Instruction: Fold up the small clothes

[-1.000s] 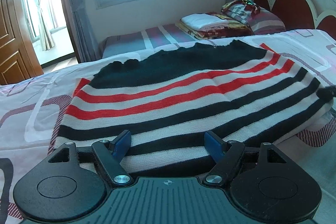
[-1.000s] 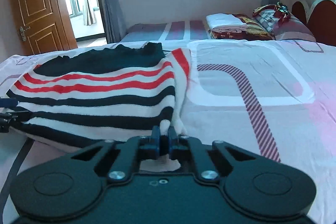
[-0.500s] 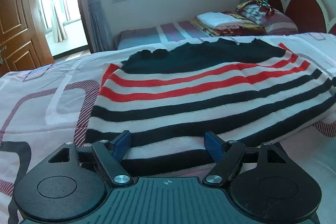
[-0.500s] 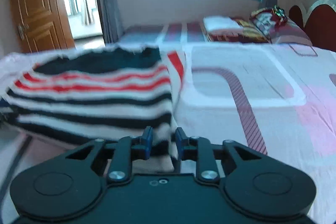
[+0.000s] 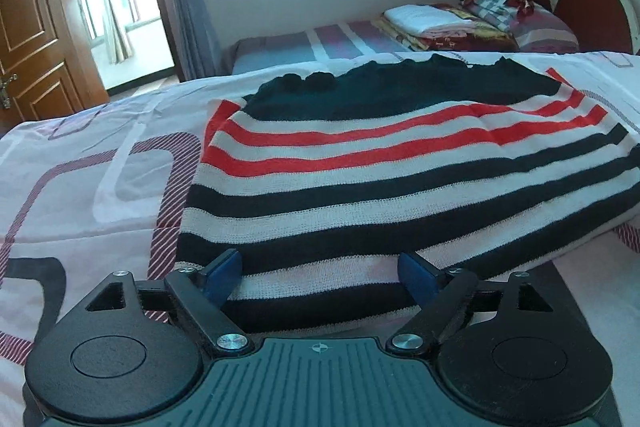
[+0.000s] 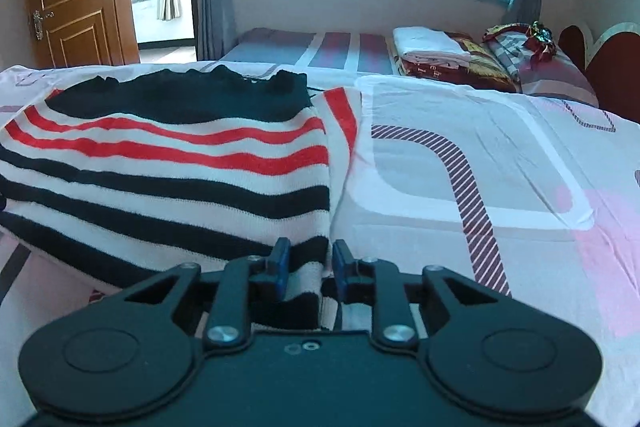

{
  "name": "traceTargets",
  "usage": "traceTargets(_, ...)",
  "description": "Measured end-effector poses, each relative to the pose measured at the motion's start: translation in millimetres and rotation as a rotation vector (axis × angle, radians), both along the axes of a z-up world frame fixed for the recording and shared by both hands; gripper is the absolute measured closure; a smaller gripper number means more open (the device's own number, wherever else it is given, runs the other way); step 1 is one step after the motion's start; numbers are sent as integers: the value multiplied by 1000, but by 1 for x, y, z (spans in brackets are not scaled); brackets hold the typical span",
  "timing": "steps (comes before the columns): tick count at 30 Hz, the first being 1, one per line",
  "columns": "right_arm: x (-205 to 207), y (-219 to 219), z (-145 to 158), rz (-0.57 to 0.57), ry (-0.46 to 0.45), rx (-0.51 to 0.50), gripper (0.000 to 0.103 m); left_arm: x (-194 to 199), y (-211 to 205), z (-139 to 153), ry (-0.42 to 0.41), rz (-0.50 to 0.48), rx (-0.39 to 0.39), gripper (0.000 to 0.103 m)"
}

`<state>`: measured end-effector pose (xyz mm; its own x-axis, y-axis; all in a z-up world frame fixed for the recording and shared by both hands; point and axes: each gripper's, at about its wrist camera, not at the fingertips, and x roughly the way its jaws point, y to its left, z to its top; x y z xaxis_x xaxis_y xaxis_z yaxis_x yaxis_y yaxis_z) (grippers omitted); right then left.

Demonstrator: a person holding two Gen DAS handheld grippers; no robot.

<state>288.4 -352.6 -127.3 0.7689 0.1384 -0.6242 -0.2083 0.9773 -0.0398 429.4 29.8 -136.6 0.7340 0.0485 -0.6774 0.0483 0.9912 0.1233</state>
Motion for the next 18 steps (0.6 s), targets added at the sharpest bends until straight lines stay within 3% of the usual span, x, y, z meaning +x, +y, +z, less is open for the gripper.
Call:
traceTargets(2, -7, -1, 9, 1, -38, 52, 75, -4, -1, 3, -4, 9, 11, 17)
traceTargets(4, -14, 2, 12, 7, -49, 71, 71, -11, 0, 7, -11, 32, 18, 9)
traceTargets(11, -34, 21, 18, 49, -43, 118, 72, -30, 11, 9, 9, 63, -18, 9)
traceTargets(13, -37, 28, 20, 72, -42, 117, 72, -36, 18, 10, 6, 80, -114, 9)
traceTargets(18, -41, 45, 25, 107, -37, 121, 72, -45, 53, -5, 4, 215, -514, 12)
